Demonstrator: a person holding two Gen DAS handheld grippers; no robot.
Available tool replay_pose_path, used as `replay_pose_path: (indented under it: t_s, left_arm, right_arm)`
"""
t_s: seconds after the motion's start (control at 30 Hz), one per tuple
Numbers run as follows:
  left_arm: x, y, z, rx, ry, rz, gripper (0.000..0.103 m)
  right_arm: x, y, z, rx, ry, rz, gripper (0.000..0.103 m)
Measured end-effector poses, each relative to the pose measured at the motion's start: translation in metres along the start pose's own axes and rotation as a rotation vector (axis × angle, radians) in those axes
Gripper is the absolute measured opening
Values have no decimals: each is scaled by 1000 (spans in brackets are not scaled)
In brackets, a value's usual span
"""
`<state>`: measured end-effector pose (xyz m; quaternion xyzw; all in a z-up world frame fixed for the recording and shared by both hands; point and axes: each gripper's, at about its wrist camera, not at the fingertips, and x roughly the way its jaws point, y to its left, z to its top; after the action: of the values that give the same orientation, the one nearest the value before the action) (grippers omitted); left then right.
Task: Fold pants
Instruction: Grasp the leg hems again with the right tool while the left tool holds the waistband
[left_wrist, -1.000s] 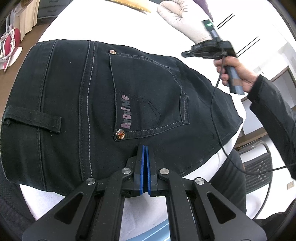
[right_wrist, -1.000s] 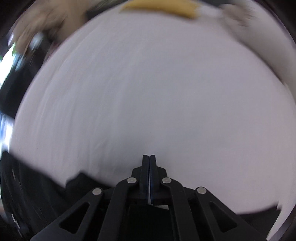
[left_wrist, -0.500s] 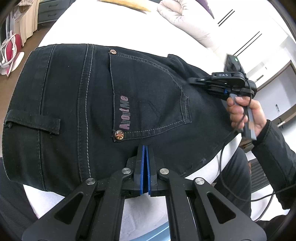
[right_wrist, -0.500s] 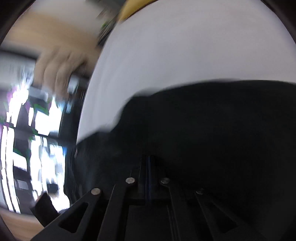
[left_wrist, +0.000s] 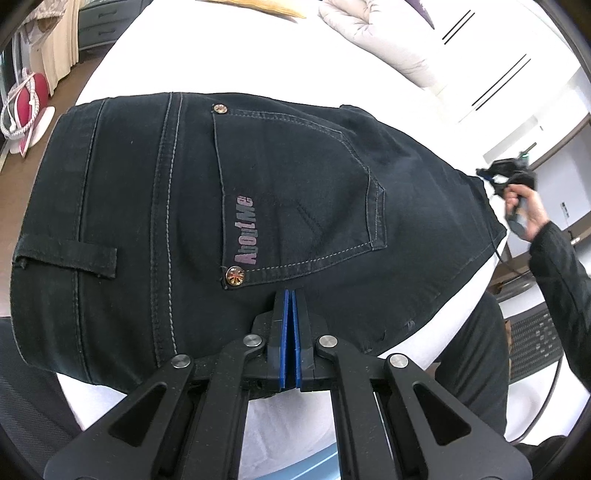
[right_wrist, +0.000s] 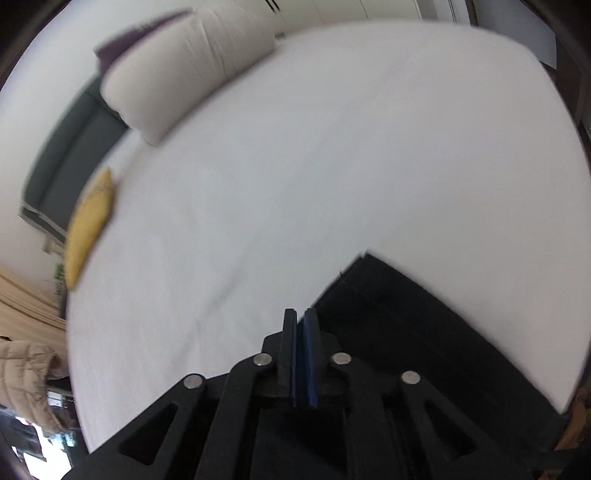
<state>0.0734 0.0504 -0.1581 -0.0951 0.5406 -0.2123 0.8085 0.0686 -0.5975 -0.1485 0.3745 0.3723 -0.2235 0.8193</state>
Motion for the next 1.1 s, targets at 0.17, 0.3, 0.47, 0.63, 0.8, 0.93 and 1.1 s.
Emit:
replay_pose_path:
  t_s: [0.17,0.3,0.47,0.63,0.8,0.93,1.1]
  left_arm:
    - [-12,-22,17,19,6,40,2]
    - [-15,-65,44,86,-43,-14,2]
    - [44,-114,83,159,-3,-84,2]
    - [111,-126,107,189,80,-64,2]
    - [113,-89,106,64,59,-129,2]
    - [92,-66,91,52,22,-113,2]
    - [59,-49,73,17,-31,-68,2]
  right_arm:
    - [-22,48,-79,-196,215,362,23]
    - [12,61,-138,-207,414,529,41]
    - [44,9,-113,-133,370,447,0]
    - [26,-76,-34,26,163,302,0]
    - [-3,-152,29,125,-3,165,0]
    - [-55,-174,42,191,-113,77,52]
    - [-112,-213,9,244,-152,256,57]
